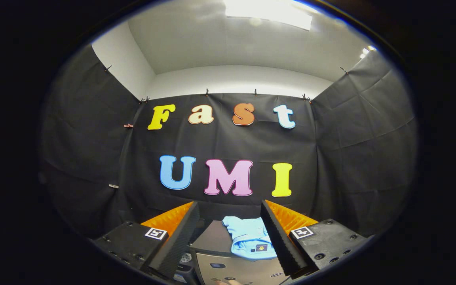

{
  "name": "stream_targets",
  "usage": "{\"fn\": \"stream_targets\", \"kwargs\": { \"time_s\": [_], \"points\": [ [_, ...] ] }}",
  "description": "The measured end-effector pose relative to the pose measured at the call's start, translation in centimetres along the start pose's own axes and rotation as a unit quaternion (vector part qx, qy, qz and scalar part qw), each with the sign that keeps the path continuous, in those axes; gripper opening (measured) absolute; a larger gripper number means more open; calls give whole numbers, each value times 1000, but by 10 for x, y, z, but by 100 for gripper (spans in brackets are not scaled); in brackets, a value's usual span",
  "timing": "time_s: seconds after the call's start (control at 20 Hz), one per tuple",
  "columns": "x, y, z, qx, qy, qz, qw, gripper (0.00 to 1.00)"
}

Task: Put the clothes into the washing machine and then close the washing machine lid.

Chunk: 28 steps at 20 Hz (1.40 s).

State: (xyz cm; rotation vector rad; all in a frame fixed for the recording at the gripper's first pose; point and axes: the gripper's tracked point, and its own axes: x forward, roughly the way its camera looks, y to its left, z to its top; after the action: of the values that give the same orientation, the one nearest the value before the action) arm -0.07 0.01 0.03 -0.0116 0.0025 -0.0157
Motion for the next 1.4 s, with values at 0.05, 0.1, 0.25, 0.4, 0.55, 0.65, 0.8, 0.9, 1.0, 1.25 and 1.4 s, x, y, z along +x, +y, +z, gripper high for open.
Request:
{"fn": "stream_targets", "kwargs": {
  "time_s": [0.05,0.1,0.25,0.4,0.55,0.65,0.8,0.9,1.0,1.25,1.4],
  "points": [
    [1,0,-1,-1,0,0,1000,97],
    [0,0,-1,-1,1,0,1000,98],
    [2,-2,-2,-3,2,-2,1000,97],
    [4,-2,-2,6,-1,-5,1000,97],
    [12,-8,-11,8,6,-11,1000,97],
    [20,-14,-16,4,16,-17,1000,98],
    [37,-24,-22,5,23,-25,999,98],
    [51,-30,-22,5,26,-29,999,98],
    [67,-33,-23,4,27,-26,999,98],
    [121,-58,-34,11,57,-38,998,97],
    [152,-77,-49,29,92,-51,994,98]
  ]
}}
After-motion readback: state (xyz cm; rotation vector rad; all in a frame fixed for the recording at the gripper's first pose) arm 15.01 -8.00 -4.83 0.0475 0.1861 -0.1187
